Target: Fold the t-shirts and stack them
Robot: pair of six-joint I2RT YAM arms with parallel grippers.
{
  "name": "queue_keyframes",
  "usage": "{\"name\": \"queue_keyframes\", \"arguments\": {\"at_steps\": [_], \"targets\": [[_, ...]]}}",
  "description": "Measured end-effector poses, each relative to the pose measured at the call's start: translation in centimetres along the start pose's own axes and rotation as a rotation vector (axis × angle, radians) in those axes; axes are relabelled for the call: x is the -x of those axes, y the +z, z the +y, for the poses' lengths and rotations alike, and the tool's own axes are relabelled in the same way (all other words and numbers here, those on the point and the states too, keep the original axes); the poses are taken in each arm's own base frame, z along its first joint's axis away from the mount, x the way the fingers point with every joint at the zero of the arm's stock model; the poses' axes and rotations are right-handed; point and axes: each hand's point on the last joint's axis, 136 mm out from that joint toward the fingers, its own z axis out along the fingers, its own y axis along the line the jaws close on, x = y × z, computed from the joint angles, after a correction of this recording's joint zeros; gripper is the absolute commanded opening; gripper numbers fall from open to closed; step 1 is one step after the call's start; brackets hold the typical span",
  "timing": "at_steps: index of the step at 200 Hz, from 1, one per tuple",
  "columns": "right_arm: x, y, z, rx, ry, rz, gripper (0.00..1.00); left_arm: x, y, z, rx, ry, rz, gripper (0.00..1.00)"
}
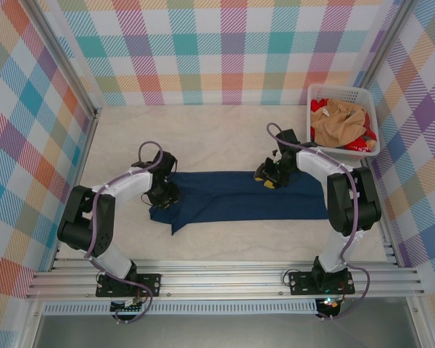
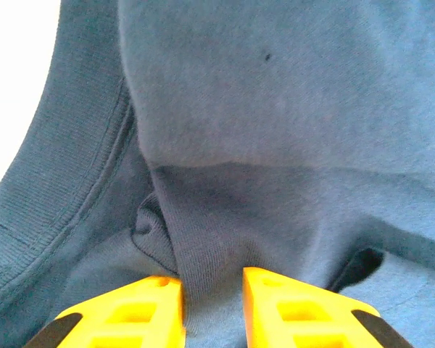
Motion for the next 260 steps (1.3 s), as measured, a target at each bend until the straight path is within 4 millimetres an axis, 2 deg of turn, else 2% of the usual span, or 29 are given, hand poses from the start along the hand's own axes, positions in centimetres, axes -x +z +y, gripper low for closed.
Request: {"name": "queue_keyframes", "arguments": {"at_steps": [43, 100, 138, 235, 260], "targets": [[0.0, 0.0, 0.0, 0.0, 0.0, 0.001, 0.4, 0.2, -0.2, -0.3, -0.006, 0.0, -0.005, 0.23], [0.0, 0.4, -0.2, -0.006, 0.005, 0.009, 0.4, 0.5, -0.7, -0.6, 0.002, 0.001, 0.003, 0.31], [0.0, 0.4, -0.3, -0.008, 0.006, 0.01, 0.4, 0.3, -0.5, -0.4, 0.02, -0.001, 0.02, 0.31], [-0.1, 0.5, -0.4, -0.009, 0.007, 0.011, 0.4, 0.0, -1.3, -1.3, 0.014, 0.019, 0.029, 0.31], [-0.2, 0.6, -0.5, -0.01, 0.008, 0.013, 0.4, -0.2, -1.0, -1.4, 0.023, 0.025, 0.038, 0.23]]}}
